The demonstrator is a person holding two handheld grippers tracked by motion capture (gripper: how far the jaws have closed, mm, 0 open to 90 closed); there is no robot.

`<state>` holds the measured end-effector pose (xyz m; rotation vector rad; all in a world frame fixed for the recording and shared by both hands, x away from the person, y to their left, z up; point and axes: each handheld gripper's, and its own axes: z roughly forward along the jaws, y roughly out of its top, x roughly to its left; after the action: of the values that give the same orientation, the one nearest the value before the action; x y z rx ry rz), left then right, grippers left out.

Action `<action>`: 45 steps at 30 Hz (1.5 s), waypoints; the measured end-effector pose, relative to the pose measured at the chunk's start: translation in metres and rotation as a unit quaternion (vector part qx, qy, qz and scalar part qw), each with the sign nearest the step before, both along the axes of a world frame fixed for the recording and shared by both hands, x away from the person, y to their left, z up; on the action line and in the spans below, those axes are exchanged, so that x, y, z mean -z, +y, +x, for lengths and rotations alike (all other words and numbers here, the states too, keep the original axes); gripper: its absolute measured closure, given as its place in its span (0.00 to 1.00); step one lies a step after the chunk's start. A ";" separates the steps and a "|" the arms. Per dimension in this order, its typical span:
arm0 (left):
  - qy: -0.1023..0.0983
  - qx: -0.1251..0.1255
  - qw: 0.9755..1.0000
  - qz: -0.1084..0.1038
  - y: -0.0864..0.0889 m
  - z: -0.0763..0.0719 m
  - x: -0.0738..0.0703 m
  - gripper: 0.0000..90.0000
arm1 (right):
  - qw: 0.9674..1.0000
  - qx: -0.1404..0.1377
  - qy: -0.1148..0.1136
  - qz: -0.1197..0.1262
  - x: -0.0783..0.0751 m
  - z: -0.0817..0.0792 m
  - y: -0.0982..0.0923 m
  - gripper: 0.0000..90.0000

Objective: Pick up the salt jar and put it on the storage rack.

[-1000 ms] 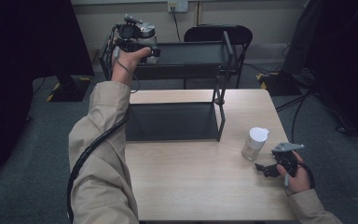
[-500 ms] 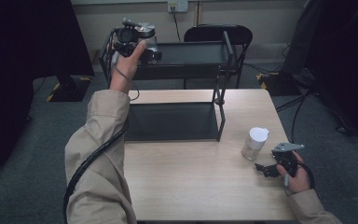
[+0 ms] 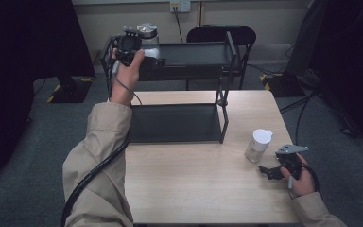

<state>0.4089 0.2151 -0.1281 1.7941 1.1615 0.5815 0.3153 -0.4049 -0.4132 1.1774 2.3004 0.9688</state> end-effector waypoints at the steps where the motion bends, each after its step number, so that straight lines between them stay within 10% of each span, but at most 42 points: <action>1: 0.000 0.002 1.000 -0.002 0.000 -0.001 0.001 0.02 | 1.000 0.000 0.000 0.000 0.000 0.000 0.000 0.00; 45: 0.029 0.023 0.998 -0.048 0.000 -0.029 0.100 0.02 | 1.000 0.003 0.001 0.000 0.000 -0.002 0.002 0.00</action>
<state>0.3797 0.2147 -0.2282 1.7601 1.1636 0.4414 0.3133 -0.4033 -0.4131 1.1839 2.2970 0.9669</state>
